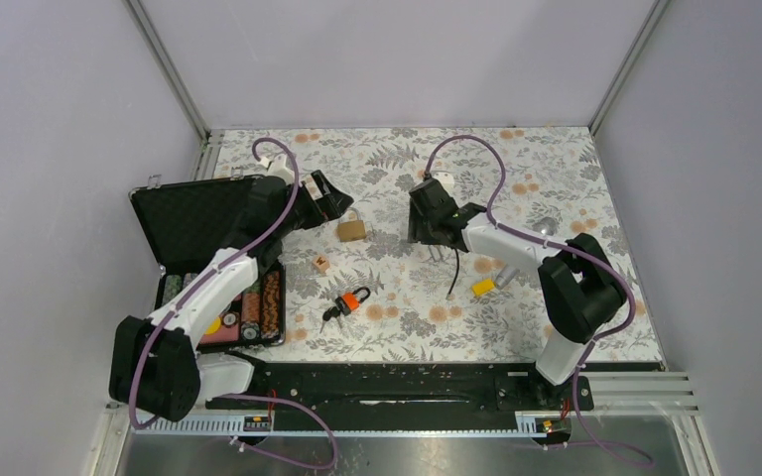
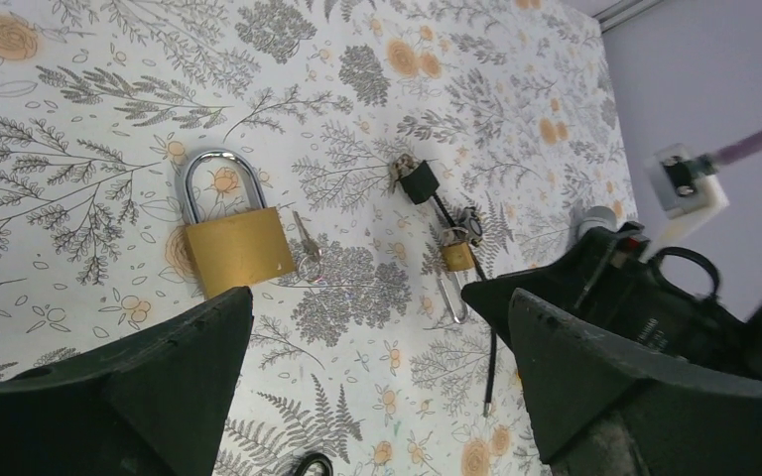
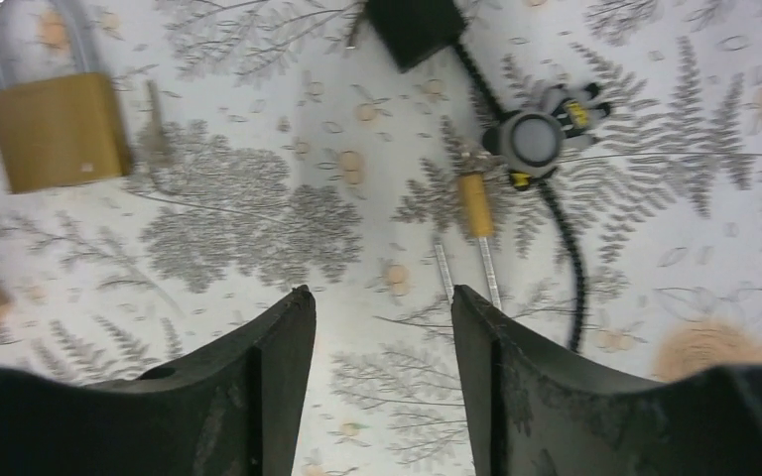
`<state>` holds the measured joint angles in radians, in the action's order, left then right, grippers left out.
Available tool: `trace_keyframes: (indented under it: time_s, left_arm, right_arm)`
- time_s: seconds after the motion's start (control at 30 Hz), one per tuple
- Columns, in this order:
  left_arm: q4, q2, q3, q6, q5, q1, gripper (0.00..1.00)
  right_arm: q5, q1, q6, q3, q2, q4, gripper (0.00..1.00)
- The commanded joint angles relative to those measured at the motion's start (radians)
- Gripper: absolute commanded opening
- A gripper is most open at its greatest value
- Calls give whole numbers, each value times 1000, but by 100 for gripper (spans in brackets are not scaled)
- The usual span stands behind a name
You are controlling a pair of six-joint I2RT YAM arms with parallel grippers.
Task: Lock with the key
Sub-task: Pick up the lock from the center of the board.
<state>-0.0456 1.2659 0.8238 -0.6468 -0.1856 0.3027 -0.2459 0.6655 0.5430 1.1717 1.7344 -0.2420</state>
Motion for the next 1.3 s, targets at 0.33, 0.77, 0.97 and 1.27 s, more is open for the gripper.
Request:
trace_keyframes:
  time_s: [0.33, 0.77, 0.97, 1.27]
  left_arm:
    - [4, -91, -8, 15, -17, 4, 99]
    - [-18, -50, 3, 16, -33, 4, 99]
    - [-143, -65, -47, 36, -150, 19, 99]
    - [-241, -79, -53, 118, -308, 97, 99]
  right_arm:
    - [-119, -58, -160, 49, 140, -4, 51]
    - [-68, -91, -266, 84, 208, 61, 23]
    - [-13, -92, -324, 56, 133, 35, 0]
    - [376, -93, -443, 70, -136, -225, 0]
